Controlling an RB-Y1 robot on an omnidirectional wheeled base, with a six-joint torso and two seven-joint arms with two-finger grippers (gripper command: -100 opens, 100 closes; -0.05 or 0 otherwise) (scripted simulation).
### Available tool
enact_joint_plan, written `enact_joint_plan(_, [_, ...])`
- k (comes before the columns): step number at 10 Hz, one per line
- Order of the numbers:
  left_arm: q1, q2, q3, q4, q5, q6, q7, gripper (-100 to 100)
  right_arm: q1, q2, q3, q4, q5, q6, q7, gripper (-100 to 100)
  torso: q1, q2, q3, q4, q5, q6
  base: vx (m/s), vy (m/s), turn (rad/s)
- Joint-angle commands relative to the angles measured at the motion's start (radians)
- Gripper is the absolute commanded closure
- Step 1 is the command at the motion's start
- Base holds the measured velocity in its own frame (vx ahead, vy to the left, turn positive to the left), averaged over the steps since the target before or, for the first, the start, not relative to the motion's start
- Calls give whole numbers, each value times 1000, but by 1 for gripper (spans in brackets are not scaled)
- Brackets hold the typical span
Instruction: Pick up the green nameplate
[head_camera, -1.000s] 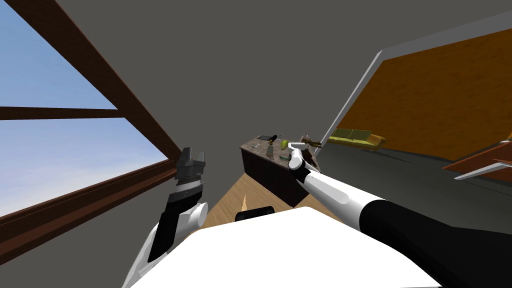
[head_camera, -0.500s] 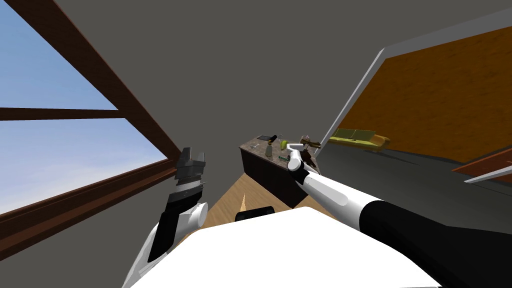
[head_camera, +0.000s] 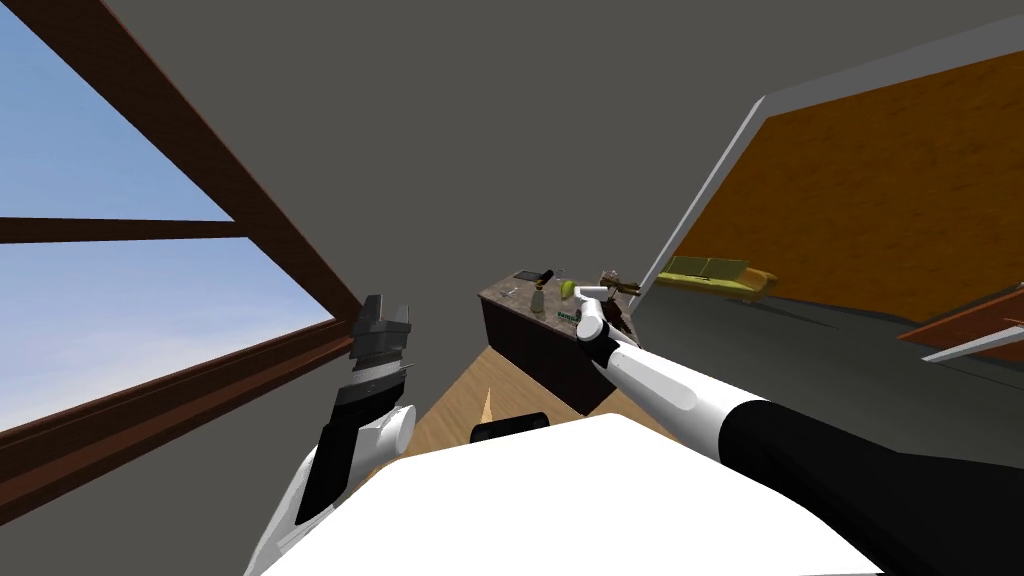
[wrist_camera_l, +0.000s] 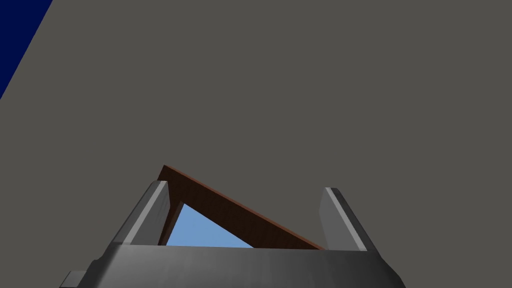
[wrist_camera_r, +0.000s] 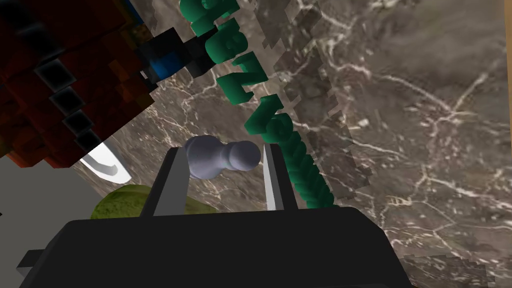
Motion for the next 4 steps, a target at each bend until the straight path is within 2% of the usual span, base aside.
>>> enact_joint_plan(1, [0,0,0,0,0,0,0,0,-5,-11,-6,-14,-12,-20,33,100,0,0,0,0,0,0,5,100,-95])
enact_joint_plan(2, [0,0,0,0,0,0,0,0,-9,-16,-8,-20,-17,-27,47,100,2,0,0,0,1,0,6,103,-47])
enact_joint_plan(3, [0,0,0,0,0,0,0,0,-7,-13,-5,-13,-11,-20,33,100,3,0,0,0,1,-1,0,45,-14])
enact_joint_plan(4, [0,0,0,0,0,0,0,0,-8,-15,-6,-14,-12,-22,36,0,1,-1,0,0,0,-1,0,9,2])
